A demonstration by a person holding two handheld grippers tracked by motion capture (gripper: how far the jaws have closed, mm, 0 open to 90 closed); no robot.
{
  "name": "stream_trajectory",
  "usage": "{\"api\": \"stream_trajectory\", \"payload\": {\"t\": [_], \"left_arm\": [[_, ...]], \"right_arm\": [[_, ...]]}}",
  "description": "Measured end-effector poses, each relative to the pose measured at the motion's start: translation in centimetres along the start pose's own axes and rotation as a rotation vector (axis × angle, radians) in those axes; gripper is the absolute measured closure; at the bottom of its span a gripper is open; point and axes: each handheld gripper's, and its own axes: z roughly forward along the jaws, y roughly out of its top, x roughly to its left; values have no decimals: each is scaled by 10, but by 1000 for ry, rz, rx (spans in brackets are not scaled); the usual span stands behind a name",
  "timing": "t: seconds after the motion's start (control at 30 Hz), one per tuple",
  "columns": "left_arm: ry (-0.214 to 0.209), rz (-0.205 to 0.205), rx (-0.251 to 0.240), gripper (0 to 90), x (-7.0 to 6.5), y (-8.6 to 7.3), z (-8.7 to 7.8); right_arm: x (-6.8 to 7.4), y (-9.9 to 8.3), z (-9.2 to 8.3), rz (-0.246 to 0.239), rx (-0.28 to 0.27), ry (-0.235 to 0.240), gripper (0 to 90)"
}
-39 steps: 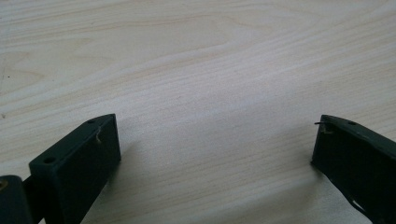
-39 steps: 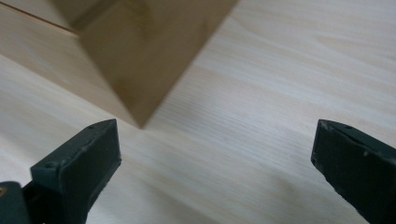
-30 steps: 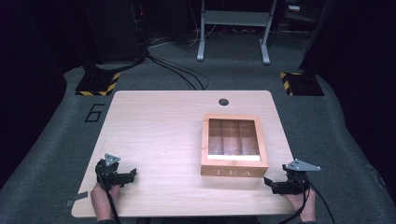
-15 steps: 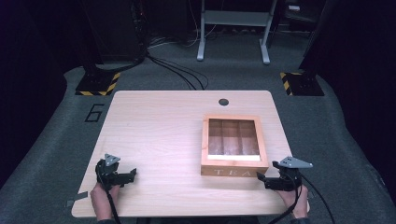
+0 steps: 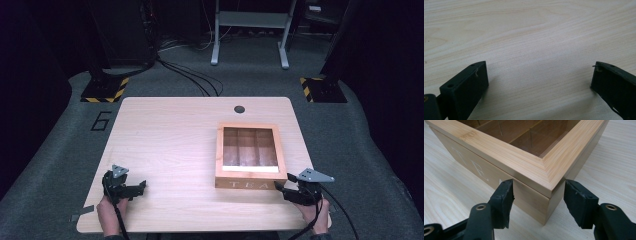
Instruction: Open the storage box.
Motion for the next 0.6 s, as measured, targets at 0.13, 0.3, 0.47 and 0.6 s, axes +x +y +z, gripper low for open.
{"api": "stream_trajectory", "payload": {"t": [0.13, 0.3, 0.47, 0.6], "left_arm": [[0, 0, 0, 8, 0, 0, 0], [0, 0, 0, 8, 0, 0, 0], [0, 0, 0, 8, 0, 0, 0], [0, 0, 0, 9, 0, 0, 0]], "right_arm": [[-1, -1, 0, -7, 17, 4, 444], [0, -1, 0, -22, 43, -8, 465], [-3, -2, -3, 20, 20, 19, 487], [-5, -3, -6, 43, -6, 28, 510]]}}
